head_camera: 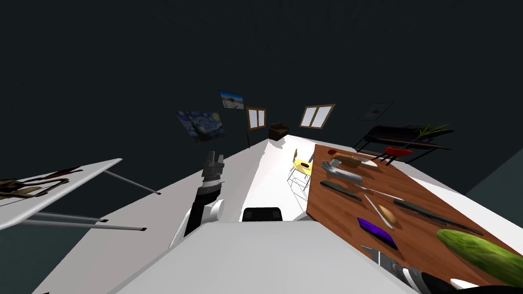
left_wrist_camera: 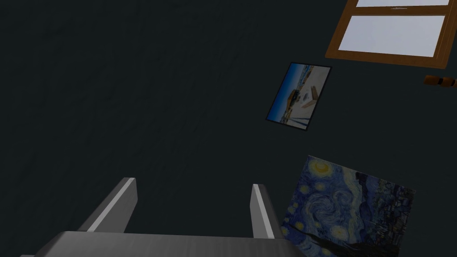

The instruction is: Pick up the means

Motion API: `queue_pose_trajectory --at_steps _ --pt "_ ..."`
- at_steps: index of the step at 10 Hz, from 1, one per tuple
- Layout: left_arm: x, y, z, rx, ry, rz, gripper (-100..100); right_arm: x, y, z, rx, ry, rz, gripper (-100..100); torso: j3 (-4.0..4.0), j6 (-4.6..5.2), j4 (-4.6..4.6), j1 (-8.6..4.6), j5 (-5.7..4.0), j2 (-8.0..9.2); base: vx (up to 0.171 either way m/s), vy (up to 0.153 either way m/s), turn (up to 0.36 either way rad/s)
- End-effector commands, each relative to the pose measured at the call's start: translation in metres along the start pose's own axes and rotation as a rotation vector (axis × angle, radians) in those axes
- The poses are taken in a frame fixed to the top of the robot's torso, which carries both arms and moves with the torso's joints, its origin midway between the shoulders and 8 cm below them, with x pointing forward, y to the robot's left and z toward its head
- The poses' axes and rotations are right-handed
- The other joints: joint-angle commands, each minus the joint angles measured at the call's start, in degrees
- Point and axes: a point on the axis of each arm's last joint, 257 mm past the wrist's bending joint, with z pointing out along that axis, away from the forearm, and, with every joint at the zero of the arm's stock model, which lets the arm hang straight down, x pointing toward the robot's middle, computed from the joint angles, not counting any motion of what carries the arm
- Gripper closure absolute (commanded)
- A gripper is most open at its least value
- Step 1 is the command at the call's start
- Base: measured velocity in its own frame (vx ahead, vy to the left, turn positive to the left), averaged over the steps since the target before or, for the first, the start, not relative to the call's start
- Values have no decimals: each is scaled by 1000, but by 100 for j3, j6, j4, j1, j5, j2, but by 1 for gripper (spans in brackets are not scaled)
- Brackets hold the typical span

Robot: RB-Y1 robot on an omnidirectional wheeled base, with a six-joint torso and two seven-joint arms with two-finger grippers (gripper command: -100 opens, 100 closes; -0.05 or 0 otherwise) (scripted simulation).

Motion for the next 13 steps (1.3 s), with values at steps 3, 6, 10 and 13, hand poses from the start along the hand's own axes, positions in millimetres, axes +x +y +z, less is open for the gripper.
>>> queue_pose_trajectory --at_steps 3,6,10,13 --pt "0 0 0 0 0 0 0 51 -24 -21 44 132 -60 -100 -4 0 -2 1 2 -8 86 -41 42" --pt "0 0 0 0 0 0 0 92 -40 -43 75 246 -111 -100 -31 -4 -12 -43 -7 -54 173 -127 65" --pt "0 0 0 0 0 0 0 136 -50 -65 89 370 -172 -100 -12 0 -5 -17 -5 -21 103 -91 32" --pt "0 0 0 0 0 0 0 162 -36 -63 59 435 -216 -100 -19 -2 -7 -34 -9 -32 142 -133 45"
